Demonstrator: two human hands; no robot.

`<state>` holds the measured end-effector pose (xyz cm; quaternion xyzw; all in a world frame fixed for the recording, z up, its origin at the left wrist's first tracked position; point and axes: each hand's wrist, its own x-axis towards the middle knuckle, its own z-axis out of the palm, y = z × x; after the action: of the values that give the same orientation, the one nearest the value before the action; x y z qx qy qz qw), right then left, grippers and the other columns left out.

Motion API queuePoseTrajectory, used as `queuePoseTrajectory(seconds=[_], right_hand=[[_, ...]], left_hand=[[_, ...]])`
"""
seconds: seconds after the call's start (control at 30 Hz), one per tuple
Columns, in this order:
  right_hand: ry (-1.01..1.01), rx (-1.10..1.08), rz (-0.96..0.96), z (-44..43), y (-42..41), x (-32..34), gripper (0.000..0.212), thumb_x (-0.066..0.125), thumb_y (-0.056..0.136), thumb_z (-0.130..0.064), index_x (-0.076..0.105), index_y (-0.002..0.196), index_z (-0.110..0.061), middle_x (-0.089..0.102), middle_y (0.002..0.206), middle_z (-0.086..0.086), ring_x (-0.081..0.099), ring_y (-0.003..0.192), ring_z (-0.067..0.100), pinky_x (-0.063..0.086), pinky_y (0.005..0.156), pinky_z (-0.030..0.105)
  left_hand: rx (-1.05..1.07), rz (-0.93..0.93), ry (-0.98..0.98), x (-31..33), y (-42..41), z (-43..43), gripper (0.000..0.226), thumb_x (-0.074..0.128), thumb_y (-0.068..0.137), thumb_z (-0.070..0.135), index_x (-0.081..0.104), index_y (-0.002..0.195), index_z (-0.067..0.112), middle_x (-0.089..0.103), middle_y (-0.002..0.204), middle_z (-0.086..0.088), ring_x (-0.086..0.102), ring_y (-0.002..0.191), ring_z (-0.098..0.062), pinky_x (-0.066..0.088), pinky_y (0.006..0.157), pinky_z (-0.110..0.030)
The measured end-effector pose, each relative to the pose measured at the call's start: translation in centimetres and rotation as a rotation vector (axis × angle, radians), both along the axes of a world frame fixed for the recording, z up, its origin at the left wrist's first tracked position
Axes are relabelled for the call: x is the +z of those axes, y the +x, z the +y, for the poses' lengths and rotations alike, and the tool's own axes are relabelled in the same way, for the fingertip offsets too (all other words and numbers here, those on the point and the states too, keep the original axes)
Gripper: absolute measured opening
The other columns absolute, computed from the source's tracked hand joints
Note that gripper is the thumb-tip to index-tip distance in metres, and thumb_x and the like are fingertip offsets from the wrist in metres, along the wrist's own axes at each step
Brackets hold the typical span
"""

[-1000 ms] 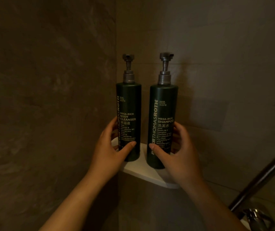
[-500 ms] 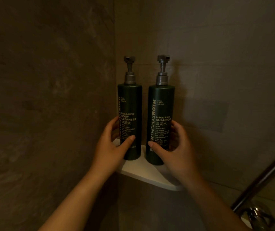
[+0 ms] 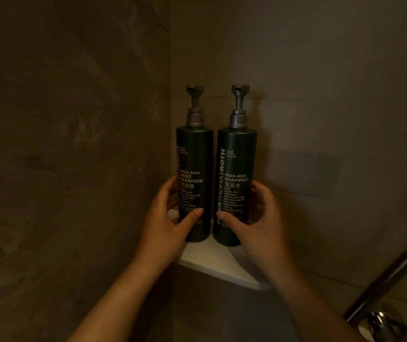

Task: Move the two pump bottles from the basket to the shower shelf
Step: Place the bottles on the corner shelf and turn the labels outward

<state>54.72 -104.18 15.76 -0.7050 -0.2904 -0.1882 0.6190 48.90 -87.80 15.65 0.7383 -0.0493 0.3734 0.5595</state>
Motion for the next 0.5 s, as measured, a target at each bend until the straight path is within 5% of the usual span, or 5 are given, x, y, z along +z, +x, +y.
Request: queuePoseTrajectory(seconds=[0.17,0.33,0.5], right_hand=[[0.037,0.047,-0.012,-0.4,-0.3,0.2,0.079,0.072,0.052,-0.057,0.039,0.123,-0.058,0.052,0.125,-0.022,0.051,0.11,-0.011,0.047,0.079,0.012],[0.02,0.077,-0.072,-0.4,-0.2,0.4,0.08,0.075,0.07,-0.026,0.03,0.123,-0.066,0.046,0.114,-0.049,0.045,0.111,-0.018,0.04,0.08,0.002],[0.037,0.072,-0.063,0.1,0.3,0.0,0.086,0.077,0.071,-0.019,0.029,0.133,-0.056,0.046,0.113,-0.046,0.044,0.11,-0.02,0.039,0.077,0.0]], left_hand=[[0.024,-0.002,0.036,-0.2,-0.4,0.0,0.075,0.072,0.076,0.019,0.03,0.126,0.056,0.045,0.127,0.02,0.042,0.107,0.021,0.041,0.073,-0.001],[0.05,-0.043,0.08,-0.3,-0.1,-0.4,0.083,0.071,0.077,0.014,0.024,0.13,0.058,0.042,0.125,0.026,0.041,0.107,0.023,0.04,0.072,0.0],[0.029,-0.046,0.072,-0.3,0.6,-0.3,0.083,0.069,0.079,0.01,0.023,0.129,0.058,0.038,0.122,0.032,0.038,0.105,0.027,0.039,0.072,0.002]])
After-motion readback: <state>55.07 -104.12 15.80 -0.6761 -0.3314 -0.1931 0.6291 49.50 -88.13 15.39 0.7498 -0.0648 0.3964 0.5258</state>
